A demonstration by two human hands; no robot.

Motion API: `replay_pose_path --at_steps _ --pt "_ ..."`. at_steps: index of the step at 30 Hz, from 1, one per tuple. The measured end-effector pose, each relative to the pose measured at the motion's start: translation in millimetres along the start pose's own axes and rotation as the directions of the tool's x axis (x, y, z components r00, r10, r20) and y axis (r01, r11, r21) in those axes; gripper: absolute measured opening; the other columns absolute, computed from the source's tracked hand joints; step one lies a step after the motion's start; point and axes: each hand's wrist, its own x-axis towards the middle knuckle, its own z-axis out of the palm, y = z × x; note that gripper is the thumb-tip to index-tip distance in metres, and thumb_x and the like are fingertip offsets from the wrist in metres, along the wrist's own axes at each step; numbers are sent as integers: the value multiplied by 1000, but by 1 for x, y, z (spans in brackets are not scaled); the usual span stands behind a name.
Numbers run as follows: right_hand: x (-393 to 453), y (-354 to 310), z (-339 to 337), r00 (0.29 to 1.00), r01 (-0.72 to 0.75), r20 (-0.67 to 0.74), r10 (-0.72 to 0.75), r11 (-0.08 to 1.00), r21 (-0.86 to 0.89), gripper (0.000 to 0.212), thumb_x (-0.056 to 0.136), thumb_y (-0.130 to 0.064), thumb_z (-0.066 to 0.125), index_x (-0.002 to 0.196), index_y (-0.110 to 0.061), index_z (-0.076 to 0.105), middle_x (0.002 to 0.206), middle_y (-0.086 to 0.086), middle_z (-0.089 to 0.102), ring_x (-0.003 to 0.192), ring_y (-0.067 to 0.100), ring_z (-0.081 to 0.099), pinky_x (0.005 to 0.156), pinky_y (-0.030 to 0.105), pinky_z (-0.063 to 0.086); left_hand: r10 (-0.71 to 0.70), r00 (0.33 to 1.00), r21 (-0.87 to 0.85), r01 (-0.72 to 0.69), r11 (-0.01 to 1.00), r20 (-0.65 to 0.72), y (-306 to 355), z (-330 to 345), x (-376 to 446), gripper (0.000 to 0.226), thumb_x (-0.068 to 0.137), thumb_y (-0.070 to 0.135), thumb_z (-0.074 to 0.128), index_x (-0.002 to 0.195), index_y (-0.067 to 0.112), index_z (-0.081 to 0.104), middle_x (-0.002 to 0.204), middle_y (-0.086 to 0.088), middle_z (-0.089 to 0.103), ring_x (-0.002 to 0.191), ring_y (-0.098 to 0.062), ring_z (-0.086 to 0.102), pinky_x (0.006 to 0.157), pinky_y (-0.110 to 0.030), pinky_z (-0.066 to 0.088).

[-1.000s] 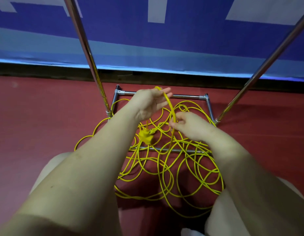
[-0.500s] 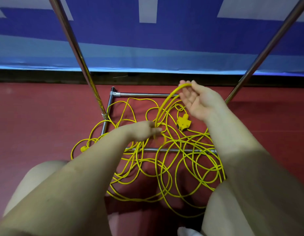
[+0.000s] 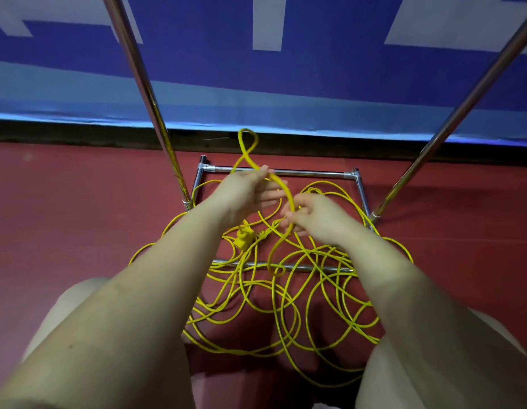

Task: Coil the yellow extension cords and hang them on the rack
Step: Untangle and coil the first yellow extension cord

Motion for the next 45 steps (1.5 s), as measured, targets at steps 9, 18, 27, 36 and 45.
replay_pose_path --at_steps 9,18,27,36,45 --pt "6 -6 -34 954 -44 -110 278 494 868 14 98 -18 46 87 -13 51 64 -1 71 55 9 68 50 19 54 -122 976 862 -99 496 182 -28 -3 -8 27 99 31 47 114 10 57 109 -6 64 94 -21 59 80 -28 42" --pt "8 14 -3 990 -53 115 83 969 -243 54 82 -31 69 130 -12 53 120 6 62 111 15 58 96 30 46 237 971 733 -155 662 -8 -5 3 -9 32 101 24 42 71 17 48 70 -4 65 61 -17 63 71 -29 51" --pt "16 14 25 992 81 -76 -98 976 -203 23 91 -25 59 112 -17 61 105 2 68 98 16 62 89 28 46 239 968 162 -225 961 -72 30 10 -17 25 102 24 39 82 12 48 58 0 69 47 -13 63 53 -22 53" --pt "10 -2 6 996 84 -53 -73 964 252 15 97 -17 47 97 -4 54 83 10 67 54 0 65 57 17 52 173 985 -169 -166 972 28 42 -4 -16 17 102 24 38 98 18 53 94 1 71 81 -11 70 74 -25 54" --pt "3 -21 -35 957 137 -261 127 592 794 18 98 -24 45 85 -14 54 50 -4 64 41 4 58 45 17 50 -97 927 590 -148 794 363 -4 2 -17 44 93 54 44 119 22 61 123 6 63 108 1 58 100 -20 41"
